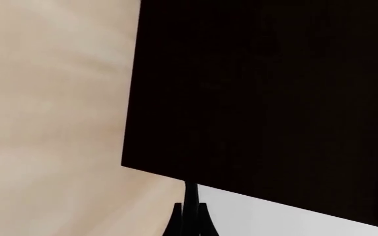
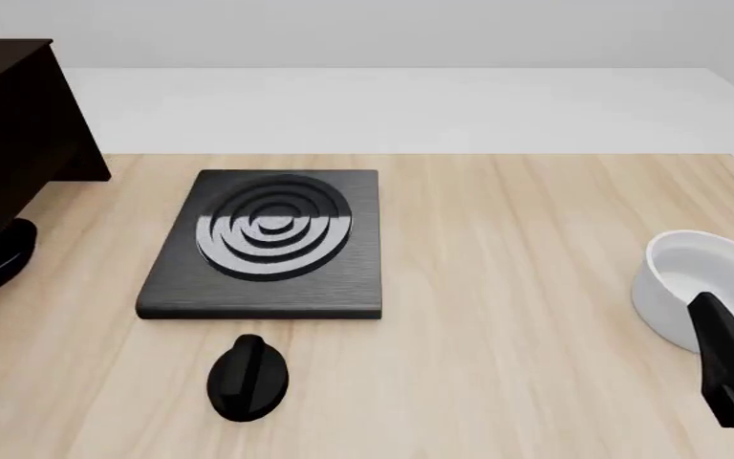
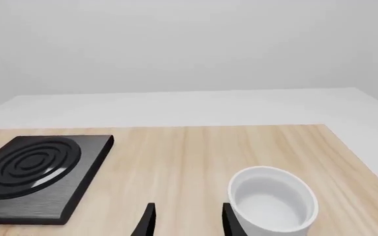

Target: Put the frying pan under the cabinet shelf.

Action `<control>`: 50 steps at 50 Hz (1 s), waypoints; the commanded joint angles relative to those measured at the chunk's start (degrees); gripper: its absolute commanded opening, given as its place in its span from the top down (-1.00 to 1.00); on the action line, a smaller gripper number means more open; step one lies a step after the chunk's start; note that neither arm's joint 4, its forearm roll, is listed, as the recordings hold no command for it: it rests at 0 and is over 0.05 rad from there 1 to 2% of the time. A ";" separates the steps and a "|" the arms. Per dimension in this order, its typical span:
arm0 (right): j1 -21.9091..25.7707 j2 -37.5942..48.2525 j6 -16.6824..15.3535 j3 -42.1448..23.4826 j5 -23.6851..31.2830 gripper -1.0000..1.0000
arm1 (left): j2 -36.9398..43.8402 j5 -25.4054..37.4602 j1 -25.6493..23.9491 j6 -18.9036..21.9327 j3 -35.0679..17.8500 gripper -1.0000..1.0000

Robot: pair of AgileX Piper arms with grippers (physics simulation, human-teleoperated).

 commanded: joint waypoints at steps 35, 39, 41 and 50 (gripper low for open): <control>0.11 0.39 -0.36 0.00 -0.28 -1.00 | 0.97 7.33 0.55 3.84 -7.91 -1.00; 0.14 -0.01 -0.40 0.01 0.15 -1.00 | 0.21 7.49 0.91 4.11 -7.29 -1.00; 0.17 0.23 -0.43 0.01 -0.08 -1.00 | -0.24 7.51 1.07 4.14 -6.76 -1.00; 0.28 0.56 -0.41 0.00 -0.52 -1.00 | -2.79 8.83 1.74 5.00 -4.36 -1.00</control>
